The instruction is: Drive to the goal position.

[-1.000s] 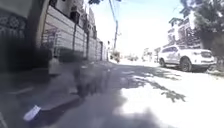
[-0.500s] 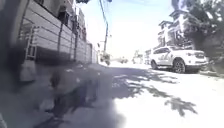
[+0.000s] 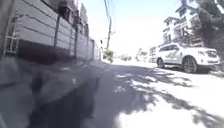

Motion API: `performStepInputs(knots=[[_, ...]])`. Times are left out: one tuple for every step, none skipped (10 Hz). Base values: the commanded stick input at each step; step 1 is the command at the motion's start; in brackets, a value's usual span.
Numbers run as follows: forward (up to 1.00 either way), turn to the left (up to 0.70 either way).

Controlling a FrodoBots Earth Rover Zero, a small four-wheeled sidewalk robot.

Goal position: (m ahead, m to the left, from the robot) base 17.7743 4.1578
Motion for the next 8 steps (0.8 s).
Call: performStepInputs(knots=[[1.0, -0.05], [1.0, -0.08], [1.0, -0.35], [1.0, -0.4], [1.0, -0.4], [1.0, -0.37], [1.0, -0.14], [1.0, -0.04]])
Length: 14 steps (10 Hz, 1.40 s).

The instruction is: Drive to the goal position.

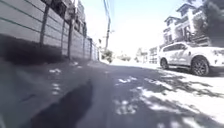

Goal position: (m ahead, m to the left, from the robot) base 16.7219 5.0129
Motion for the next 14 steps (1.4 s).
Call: performStepInputs(knots=[[1.0, -0.03], [1.0, -0.03], [1.0, -0.03], [1.0, -0.03], [1.0, -0.03], [1.0, -0.03], [1.0, -0.03], [1.0, -0.03], [1.0, -0.02], [1.0, -0.02], [1.0, 0.0], [1.0, 0.0], [1.0, 0.0], [1.0, 0.0]])
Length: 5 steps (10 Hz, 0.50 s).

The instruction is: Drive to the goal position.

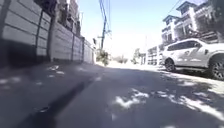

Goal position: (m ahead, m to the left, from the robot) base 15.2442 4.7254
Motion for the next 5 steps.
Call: performStepInputs(knots=[[1.0, 0.0], [1.0, 0.0], [1.0, 0.0], [1.0, 0.0], [1.0, 0.0]])
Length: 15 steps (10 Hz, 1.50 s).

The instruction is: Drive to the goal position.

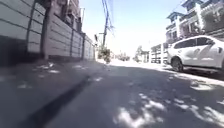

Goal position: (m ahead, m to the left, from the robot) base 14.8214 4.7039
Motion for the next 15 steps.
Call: performStepInputs(knots=[[1.0, 0.0], [1.0, 0.0], [1.0, 0.0], [1.0, 0.0], [1.0, -0.01], [1.0, -0.06], [1.0, -0.25], [1.0, -0.4], [1.0, -0.4], [1.0, -0.32], [1.0, -0.12], [1.0, 0.0], [1.0, 0.0], [1.0, 0.0], [1.0, 0.0]])
